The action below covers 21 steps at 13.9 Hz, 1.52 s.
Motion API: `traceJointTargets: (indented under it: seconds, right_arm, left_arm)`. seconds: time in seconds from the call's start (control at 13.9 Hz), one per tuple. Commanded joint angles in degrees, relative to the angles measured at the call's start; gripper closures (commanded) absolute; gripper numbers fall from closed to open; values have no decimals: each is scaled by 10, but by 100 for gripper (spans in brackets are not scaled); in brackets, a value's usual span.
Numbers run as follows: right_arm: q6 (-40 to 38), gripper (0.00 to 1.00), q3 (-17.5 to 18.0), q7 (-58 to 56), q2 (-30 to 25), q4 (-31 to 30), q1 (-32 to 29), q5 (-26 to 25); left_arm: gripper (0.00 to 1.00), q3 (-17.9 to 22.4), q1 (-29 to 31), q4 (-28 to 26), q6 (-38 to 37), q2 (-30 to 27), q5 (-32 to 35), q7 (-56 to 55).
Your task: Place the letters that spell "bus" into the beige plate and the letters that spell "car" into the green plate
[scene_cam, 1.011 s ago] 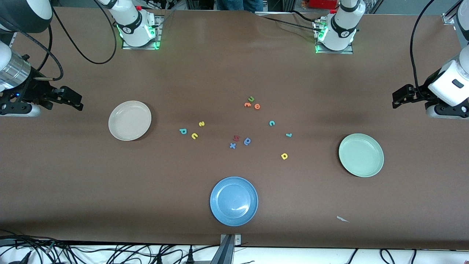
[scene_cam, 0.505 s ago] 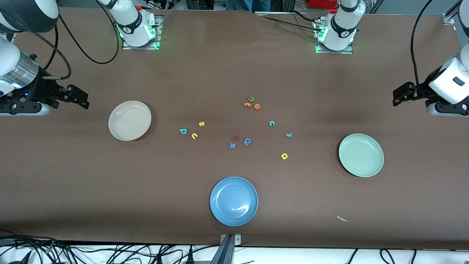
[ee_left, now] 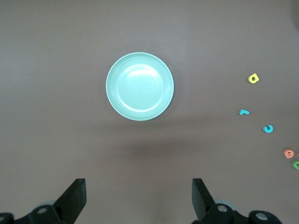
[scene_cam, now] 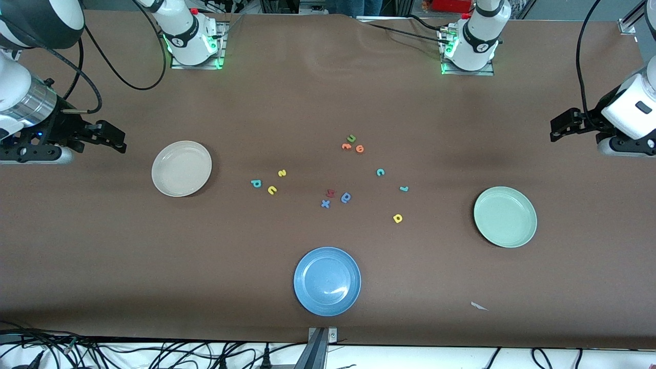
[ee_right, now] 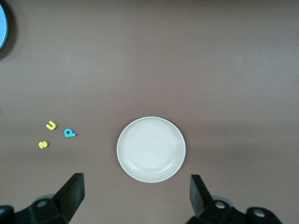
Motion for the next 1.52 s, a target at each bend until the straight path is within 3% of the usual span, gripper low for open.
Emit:
traceJointTargets:
  seconds: [0.0, 1.01, 1.23, 1.44]
  right_arm:
    - [-6, 0, -1, 2, 1, 5, -1, -3]
    - [-7, 0, 0, -4, 17, -1, 5, -2]
    - [-15, 0, 1, -50, 23, -3, 5, -2]
    - [-9, 0, 2, -63, 46, -3, 42, -2]
  left_arm:
    - [0, -1, 2, 0, -10, -11, 2, 14]
    - [0, 1, 4, 0, -5, -5, -1, 14]
    - [0, 2, 5, 1, -4, -4, -1, 14]
    - [0, 1, 4, 1, 2, -1, -1, 14]
